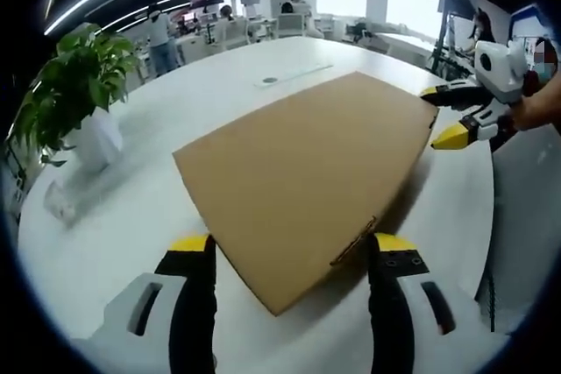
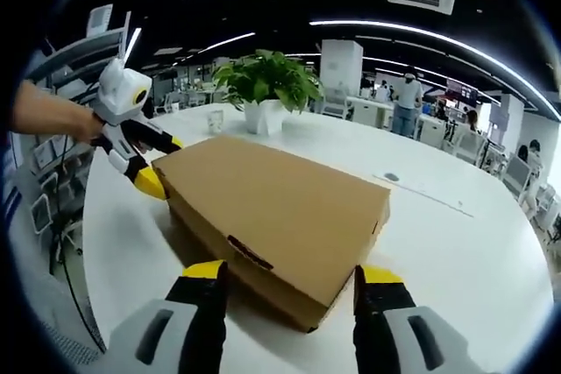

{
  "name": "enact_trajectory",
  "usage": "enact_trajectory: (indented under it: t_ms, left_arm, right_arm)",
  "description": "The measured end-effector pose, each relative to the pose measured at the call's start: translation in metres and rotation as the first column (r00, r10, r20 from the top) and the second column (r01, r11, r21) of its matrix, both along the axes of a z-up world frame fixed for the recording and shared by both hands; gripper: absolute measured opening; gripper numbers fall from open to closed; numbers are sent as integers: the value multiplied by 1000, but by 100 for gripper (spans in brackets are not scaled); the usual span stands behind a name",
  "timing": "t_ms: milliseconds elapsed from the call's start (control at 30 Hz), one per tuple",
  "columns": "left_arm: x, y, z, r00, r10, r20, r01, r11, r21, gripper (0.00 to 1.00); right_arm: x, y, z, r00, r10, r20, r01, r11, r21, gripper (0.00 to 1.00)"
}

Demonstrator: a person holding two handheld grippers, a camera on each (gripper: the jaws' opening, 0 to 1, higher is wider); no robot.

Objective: Operate the shoe box by opening the lid, removing the specified soft item, and placing it in the target area until the item is outside and the box remains undamaged.

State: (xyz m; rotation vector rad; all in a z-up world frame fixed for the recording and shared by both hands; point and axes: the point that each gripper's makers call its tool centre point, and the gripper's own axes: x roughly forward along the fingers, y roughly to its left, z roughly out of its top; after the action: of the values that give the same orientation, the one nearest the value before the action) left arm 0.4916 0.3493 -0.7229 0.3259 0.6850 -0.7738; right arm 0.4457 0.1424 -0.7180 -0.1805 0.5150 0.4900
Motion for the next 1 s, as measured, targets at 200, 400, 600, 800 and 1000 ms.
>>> enact_trajectory:
  t_ms: [200,400,600,800,1000]
  left_arm:
    - [-3,1,1,999,23,30,-23,1000,-18,69]
    - [-6,1,0,997,56,48,-55,998,-32,67]
    - [-10,0,-2,994,86,66,-83,995,-49,67]
    - [-12,2,-2,992,100,80,-96,994,-46,64]
    - [-12,2,-2,991,111,76,-108,993,-41,63]
  right_arm:
    - [2,-4,0,1000,-7,8,7,1000,6,50]
    - [1,-6,-2,999,18,41,-17,1000,-23,49]
    - [1,-5,-4,1000,16,27,-15,1000,-9,50]
    - [2,-4,-6,1000,7,20,-7,1000,9,51]
    - [1,-3,-7,1000,-8,7,8,1000,22,50]
